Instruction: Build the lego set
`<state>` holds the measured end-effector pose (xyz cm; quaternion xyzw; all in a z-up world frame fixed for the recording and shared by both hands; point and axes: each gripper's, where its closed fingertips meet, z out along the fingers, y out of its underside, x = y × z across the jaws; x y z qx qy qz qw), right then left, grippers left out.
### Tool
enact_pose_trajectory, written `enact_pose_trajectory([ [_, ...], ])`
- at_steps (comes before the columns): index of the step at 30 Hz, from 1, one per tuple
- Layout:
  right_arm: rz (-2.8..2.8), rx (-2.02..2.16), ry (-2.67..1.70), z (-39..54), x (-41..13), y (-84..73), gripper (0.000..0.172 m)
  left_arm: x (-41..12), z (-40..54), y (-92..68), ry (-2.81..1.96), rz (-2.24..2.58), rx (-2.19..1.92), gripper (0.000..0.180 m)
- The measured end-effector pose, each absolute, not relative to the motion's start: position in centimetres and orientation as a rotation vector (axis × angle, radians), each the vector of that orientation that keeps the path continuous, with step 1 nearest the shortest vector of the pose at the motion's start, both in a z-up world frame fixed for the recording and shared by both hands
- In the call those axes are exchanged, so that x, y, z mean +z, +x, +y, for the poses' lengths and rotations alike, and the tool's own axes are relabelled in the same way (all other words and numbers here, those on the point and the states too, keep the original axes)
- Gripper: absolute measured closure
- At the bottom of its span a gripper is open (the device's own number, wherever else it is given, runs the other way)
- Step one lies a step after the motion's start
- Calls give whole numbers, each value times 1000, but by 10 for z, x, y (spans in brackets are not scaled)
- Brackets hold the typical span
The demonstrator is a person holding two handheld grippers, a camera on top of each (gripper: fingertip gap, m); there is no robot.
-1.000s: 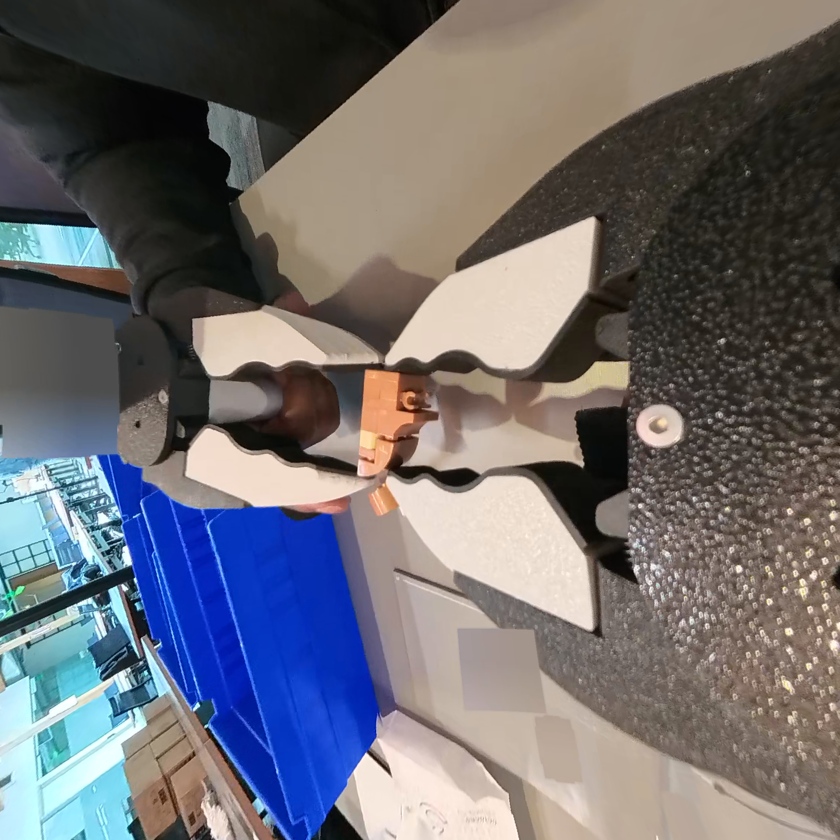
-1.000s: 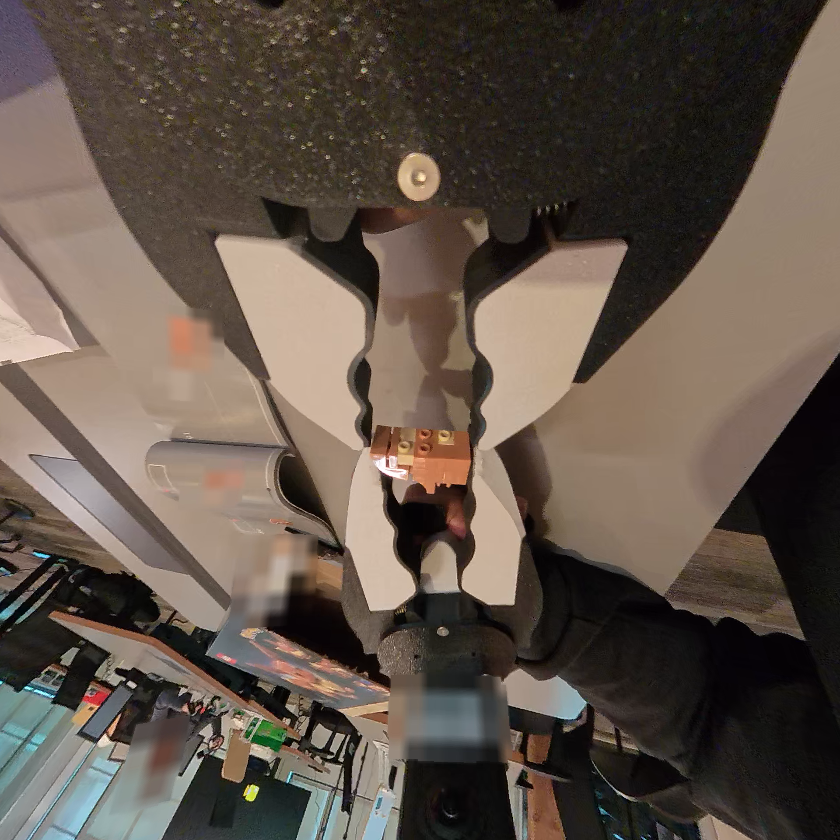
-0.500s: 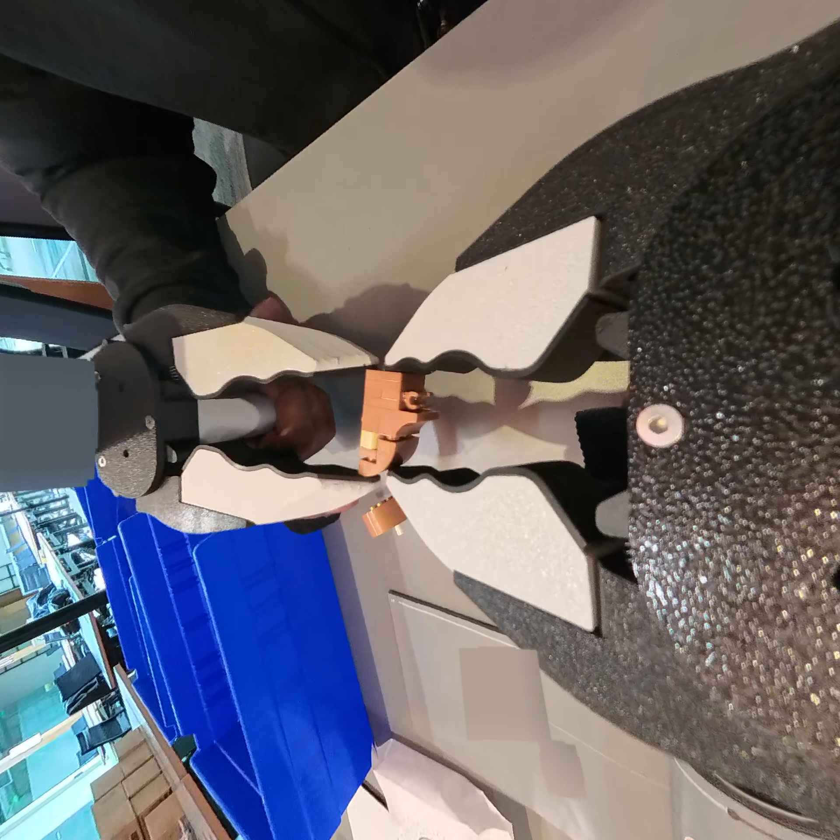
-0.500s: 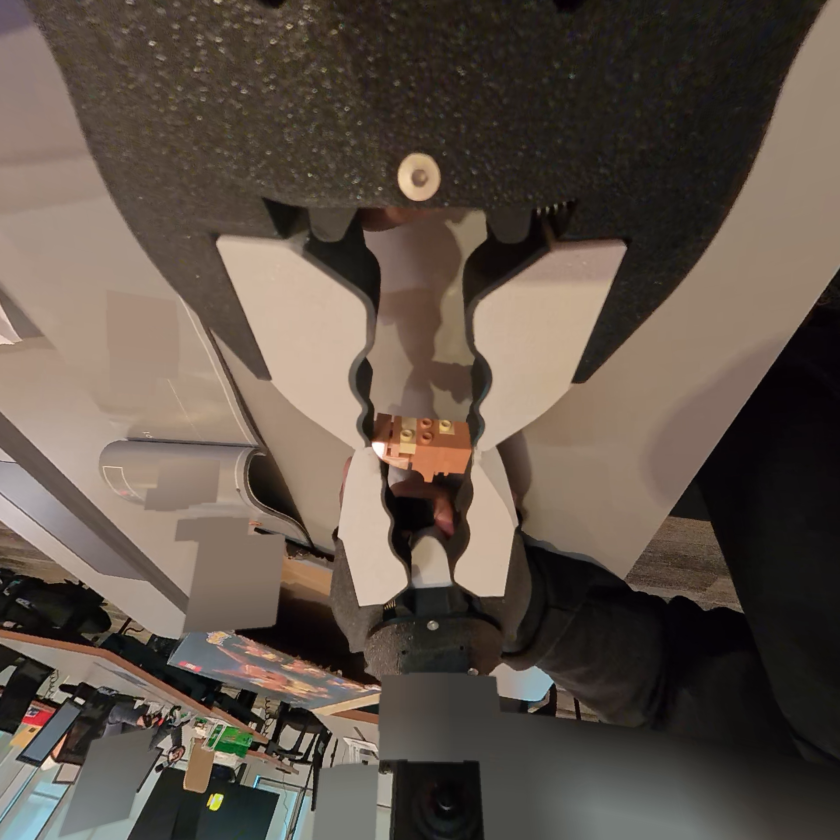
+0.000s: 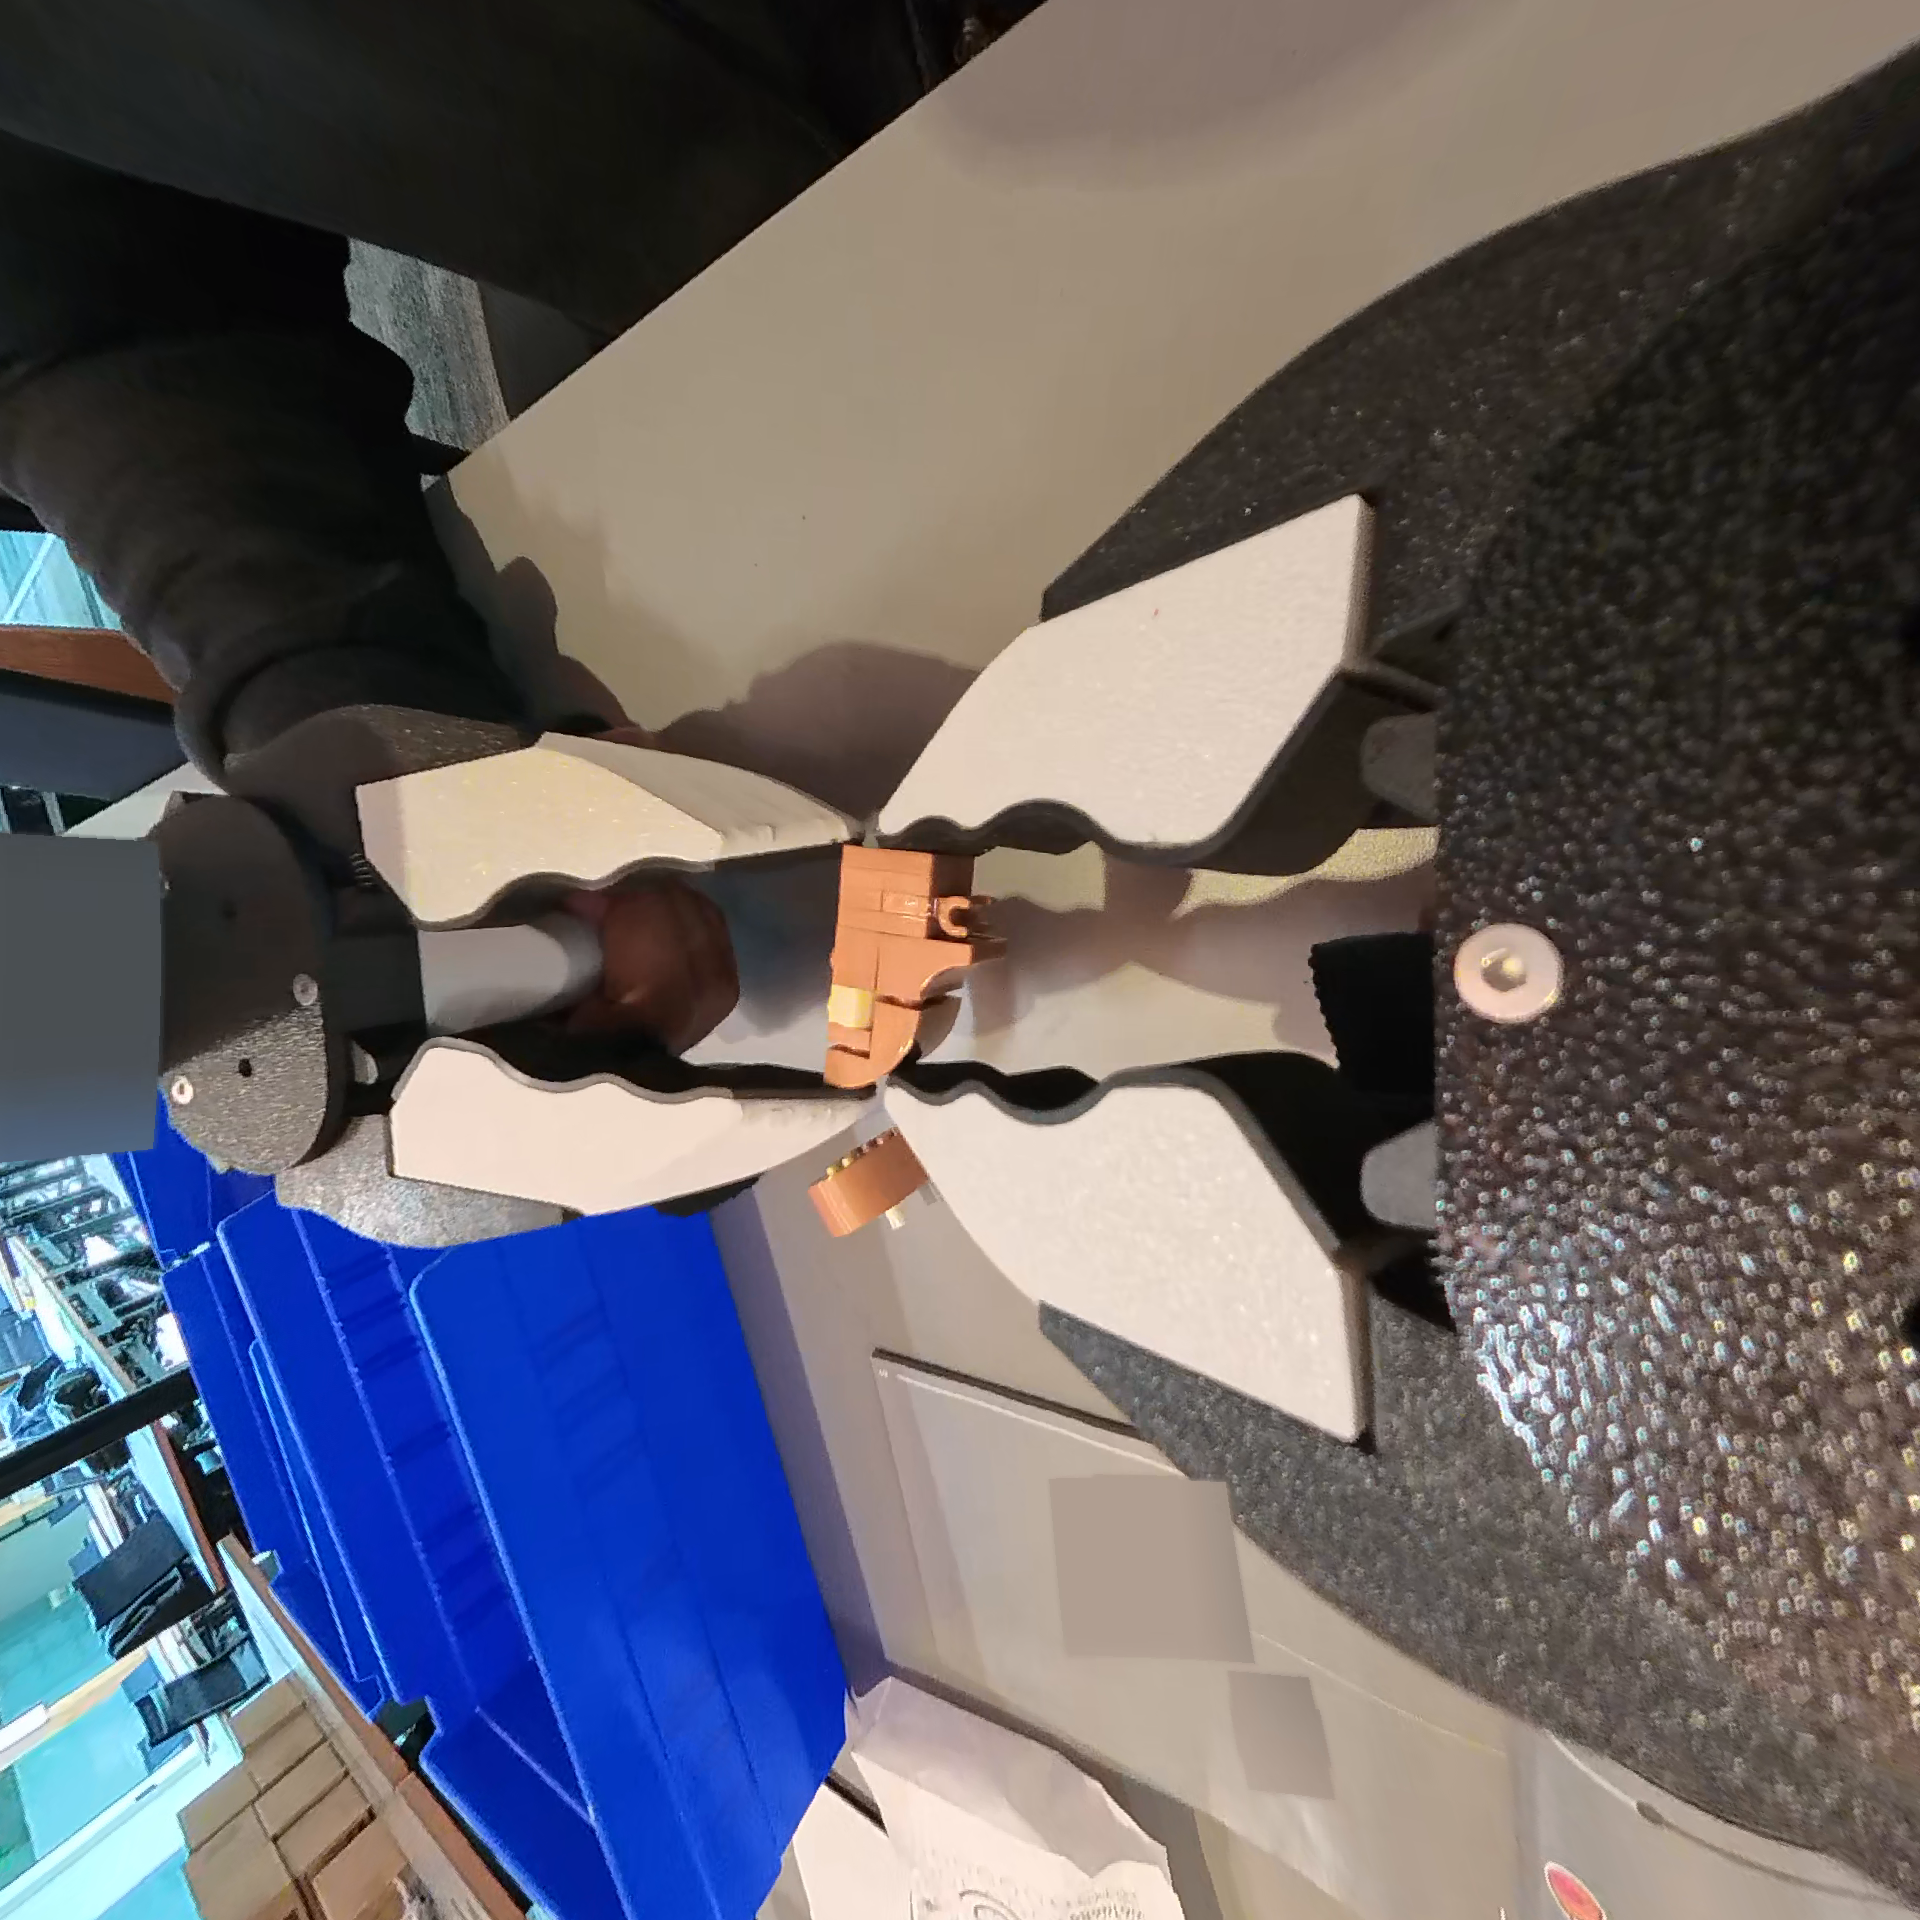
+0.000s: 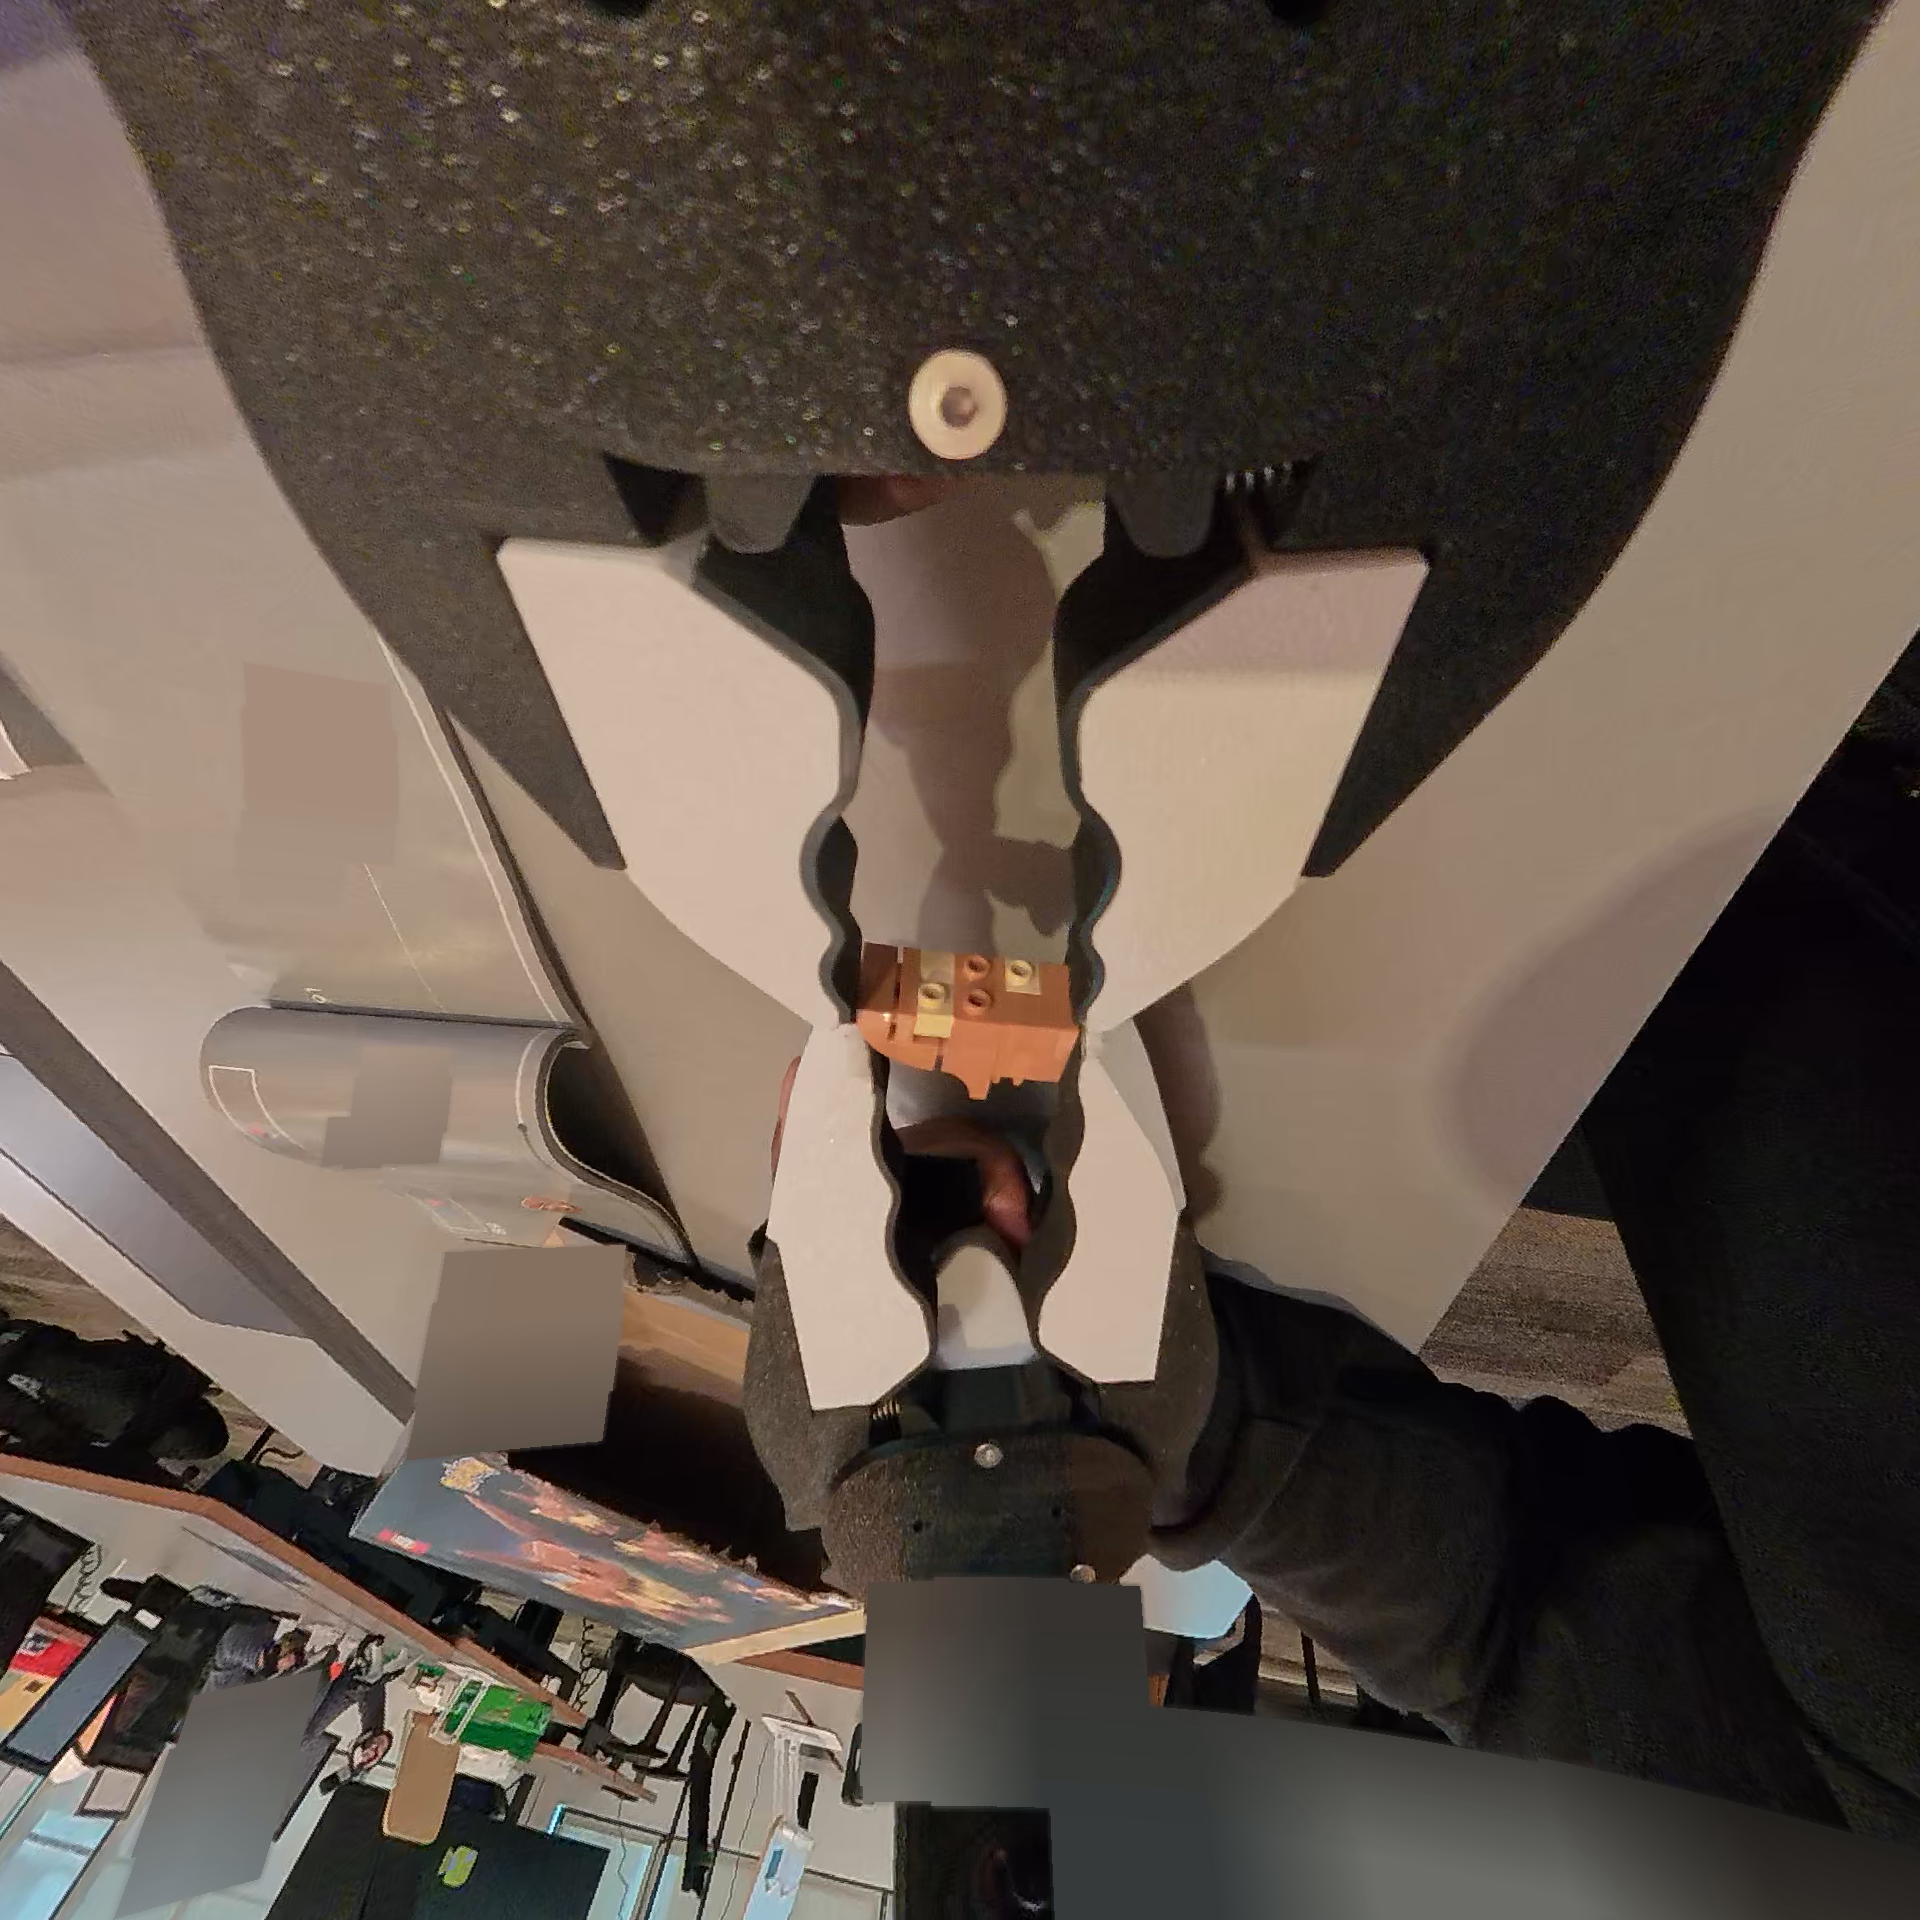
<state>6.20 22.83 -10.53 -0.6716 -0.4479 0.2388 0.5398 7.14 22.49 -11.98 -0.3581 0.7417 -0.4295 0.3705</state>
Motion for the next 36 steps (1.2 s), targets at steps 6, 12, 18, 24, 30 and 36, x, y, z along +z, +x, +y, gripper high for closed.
enact_pose_trajectory([
  [6,-1021,607,-1595,230,-101,66,150,-119,222,71,-894,1912,-1093,143],
  [12,-996,580,-1575,233,-95,68,148,-114,224,73,-905,1871,-1116,143],
  [18,-997,542,-1575,233,-96,68,133,-108,227,72,-930,1825,-1197,143],
  [24,-1024,538,-1586,230,-99,66,129,-114,226,74,-922,1844,-1131,142],
  [30,-1045,496,-1615,230,-106,64,125,-115,228,76,-918,1843,-1085,142],
  [36,-1039,496,-1612,231,-106,65,132,-119,227,76,-877,1877,-972,142],
])
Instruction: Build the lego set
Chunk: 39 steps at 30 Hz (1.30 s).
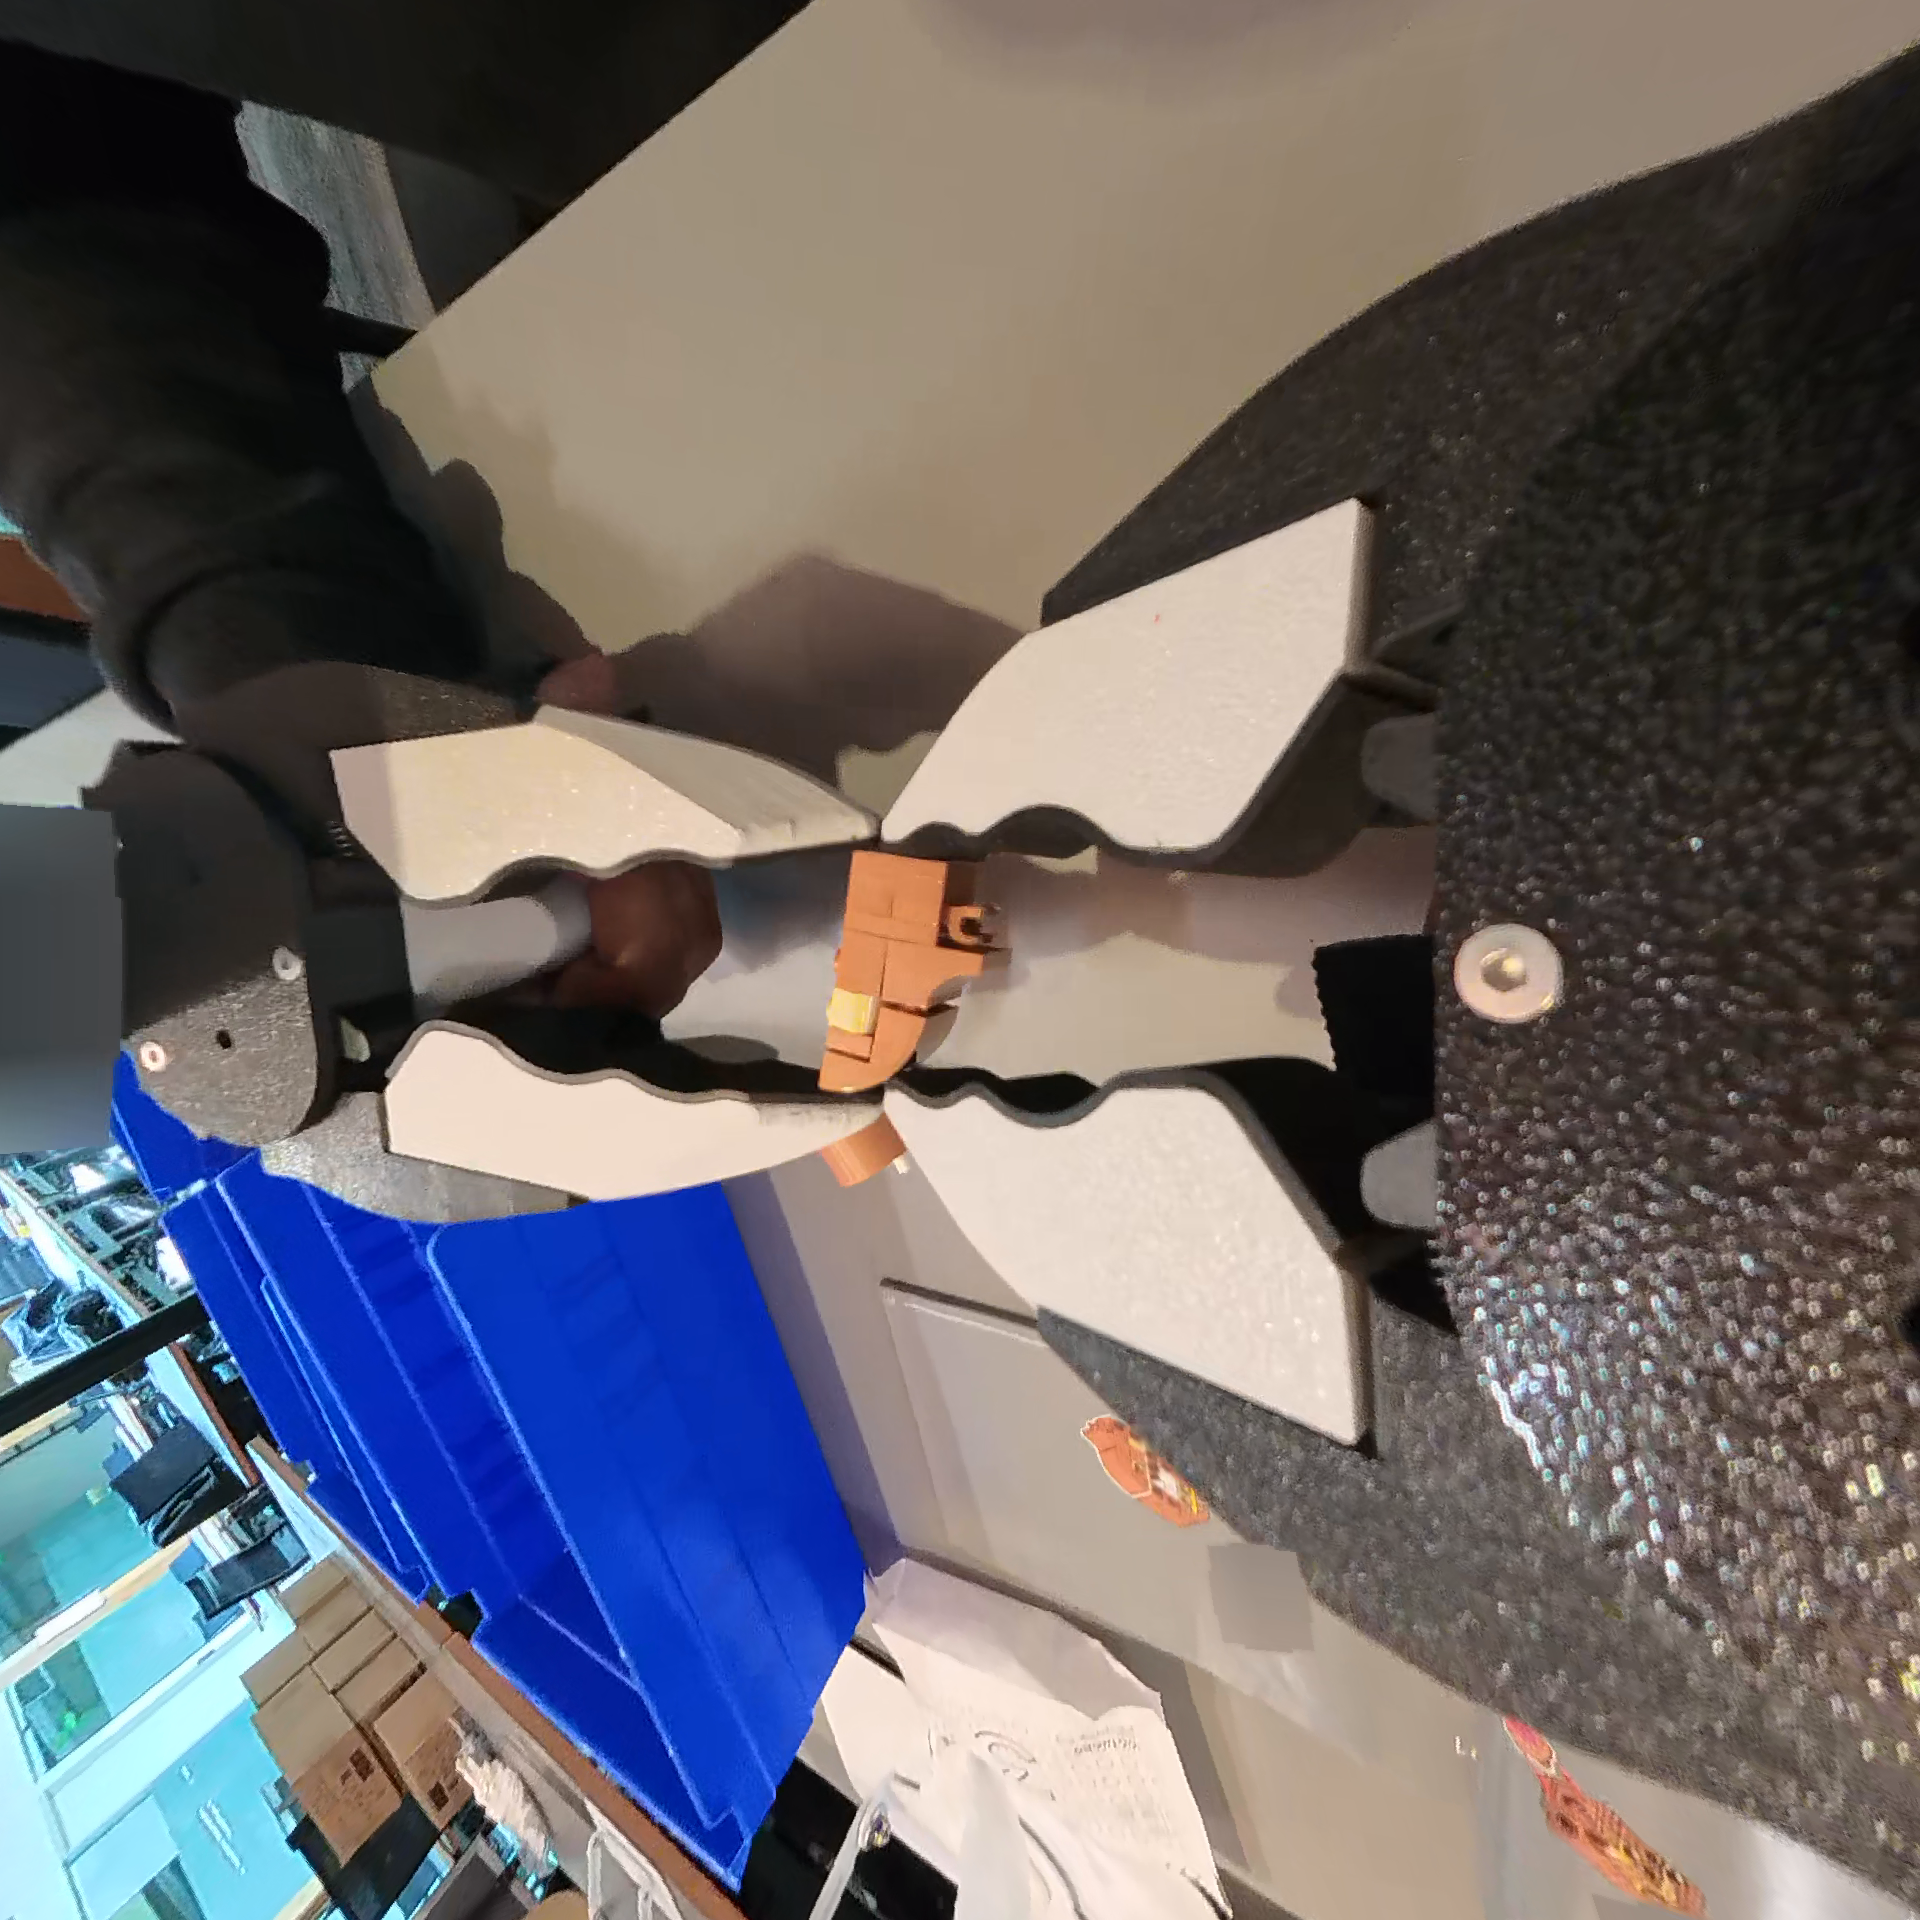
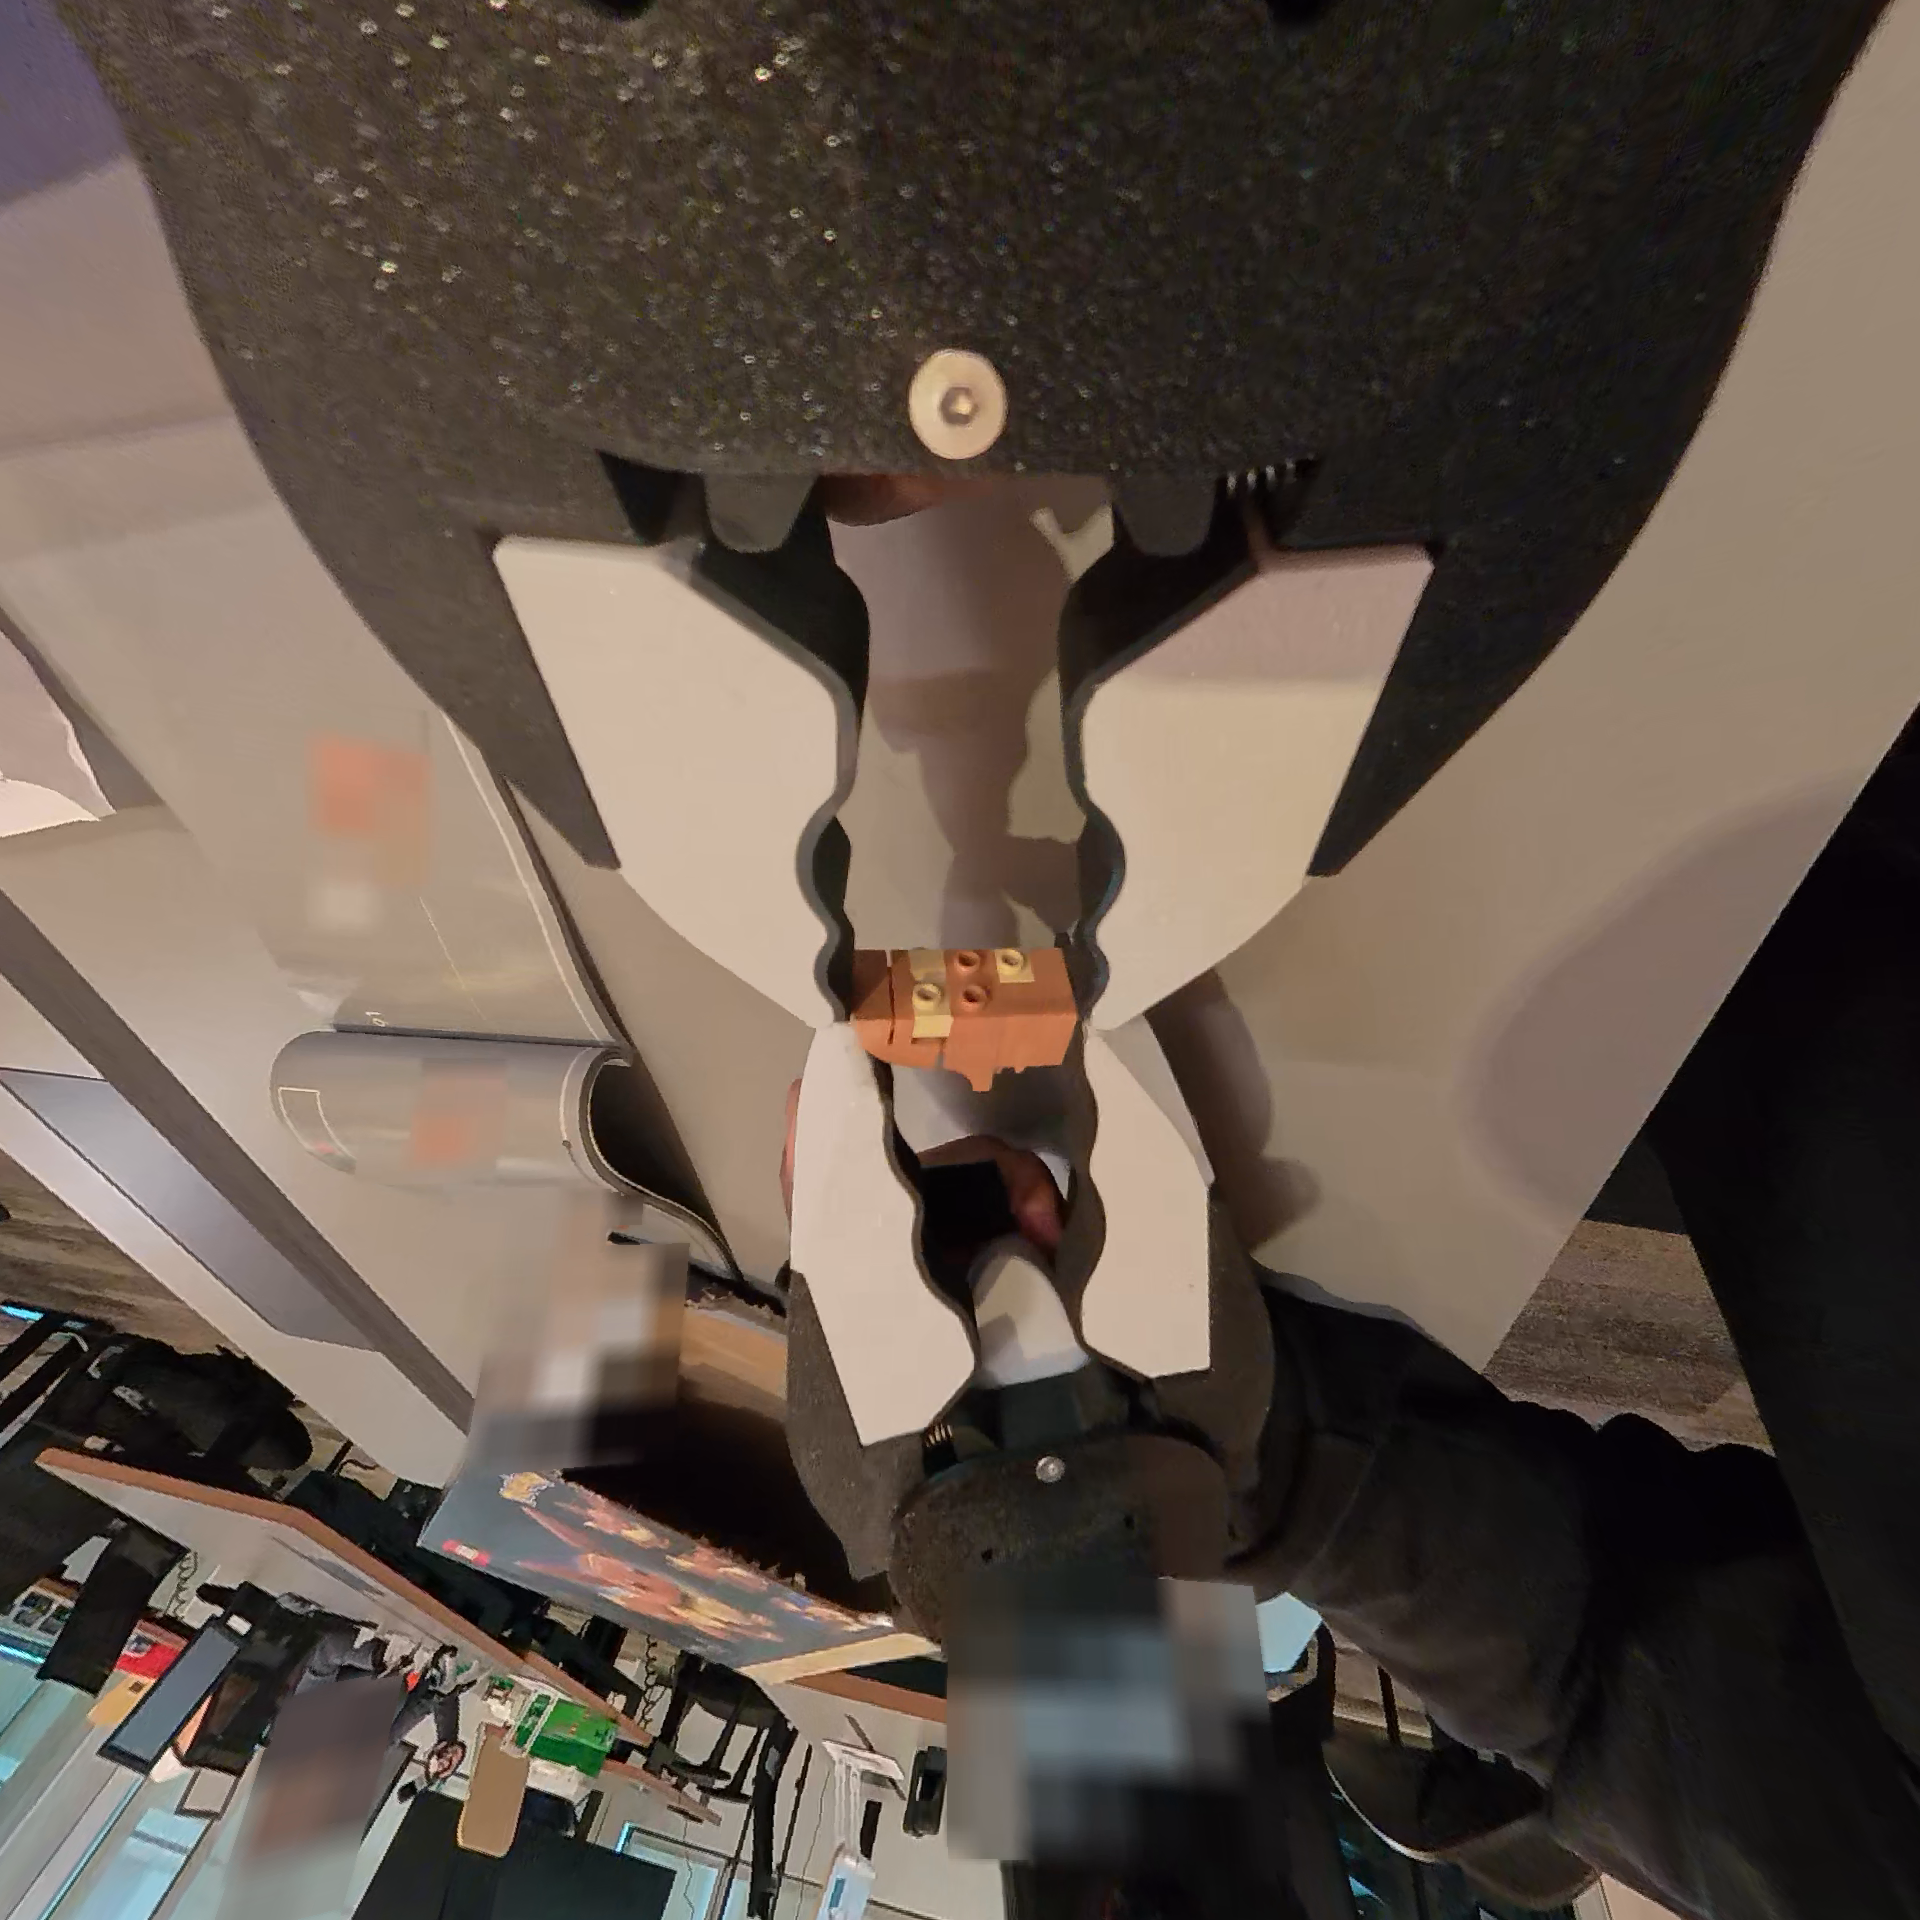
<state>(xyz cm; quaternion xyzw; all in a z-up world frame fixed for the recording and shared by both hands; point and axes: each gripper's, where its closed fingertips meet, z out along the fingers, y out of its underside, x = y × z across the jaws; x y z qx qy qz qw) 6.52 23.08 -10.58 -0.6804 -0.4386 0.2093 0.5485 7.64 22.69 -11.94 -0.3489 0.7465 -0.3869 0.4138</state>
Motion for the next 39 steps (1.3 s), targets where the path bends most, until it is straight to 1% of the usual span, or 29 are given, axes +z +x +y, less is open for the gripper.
enact_pose_trajectory([
  [14,-973,585,-1548,228,-91,67,132,-115,226,76,-830,1839,-995,141],
  [17,-958,619,-1524,226,-88,66,132,-109,225,76,-807,1806,-1014,146],
  [21,-964,625,-1507,224,-87,63,132,-109,223,74,-776,1819,-990,146],
  [33,-1005,611,-1478,218,-87,55,132,-109,217,69,-699,1858,-925,147],
  [39,-1002,511,-1475,223,-87,58,130,-110,221,70,-713,1837,-928,149],
])
